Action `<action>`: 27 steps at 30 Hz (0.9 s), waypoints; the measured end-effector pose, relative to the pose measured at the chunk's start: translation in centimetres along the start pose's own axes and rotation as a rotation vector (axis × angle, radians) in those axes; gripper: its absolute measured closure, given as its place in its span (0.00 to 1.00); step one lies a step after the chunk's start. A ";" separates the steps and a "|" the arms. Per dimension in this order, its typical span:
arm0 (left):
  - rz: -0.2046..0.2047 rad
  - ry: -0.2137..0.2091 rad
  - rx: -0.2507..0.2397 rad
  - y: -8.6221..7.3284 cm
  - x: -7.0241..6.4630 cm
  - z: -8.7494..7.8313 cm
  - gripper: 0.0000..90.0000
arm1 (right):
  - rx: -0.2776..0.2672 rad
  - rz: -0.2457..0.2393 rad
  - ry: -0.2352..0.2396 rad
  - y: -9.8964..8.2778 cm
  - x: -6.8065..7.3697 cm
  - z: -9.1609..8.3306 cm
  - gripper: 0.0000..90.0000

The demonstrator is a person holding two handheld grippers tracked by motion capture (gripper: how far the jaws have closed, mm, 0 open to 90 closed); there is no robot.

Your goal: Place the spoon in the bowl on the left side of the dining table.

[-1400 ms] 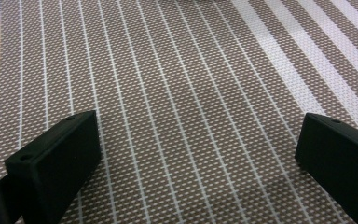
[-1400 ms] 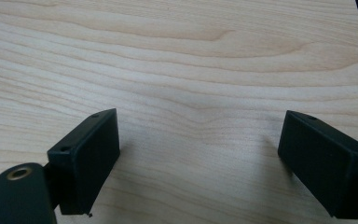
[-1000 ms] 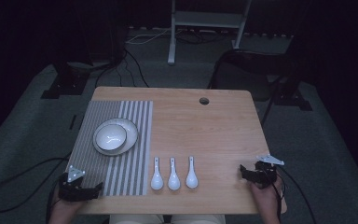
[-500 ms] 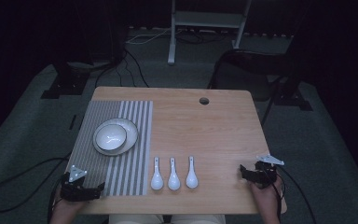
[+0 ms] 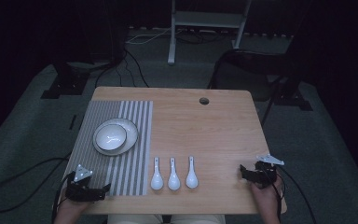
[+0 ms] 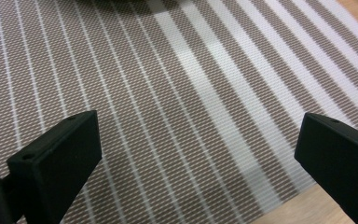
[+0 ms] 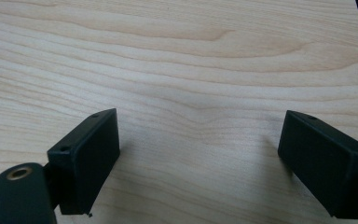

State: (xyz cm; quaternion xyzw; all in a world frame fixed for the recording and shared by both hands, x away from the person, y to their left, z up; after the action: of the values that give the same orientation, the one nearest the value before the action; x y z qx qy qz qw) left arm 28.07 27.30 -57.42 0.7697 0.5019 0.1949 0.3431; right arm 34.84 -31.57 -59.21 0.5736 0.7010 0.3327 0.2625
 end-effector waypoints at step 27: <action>0.083 -0.101 -0.006 3.8 -4.8 2.0 0.01 | 0.000 0.000 0.000 0.0 0.0 0.0 0.13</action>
State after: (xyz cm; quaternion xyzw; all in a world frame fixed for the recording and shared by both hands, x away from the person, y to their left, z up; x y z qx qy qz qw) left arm 29.77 21.32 -55.82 0.7976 0.4511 0.1713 0.3619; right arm 34.84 -31.57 -59.21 0.5735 0.7010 0.3327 0.2626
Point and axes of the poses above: each handheld gripper's, and its own axes: z roughly forward along the jaws, y roughly out of its top, x roughly to its left, the point moved 6 cm from there along z, roughly forward along the jaws, and after that the axes turned 4 degrees about -x, right-handed, at the moved point
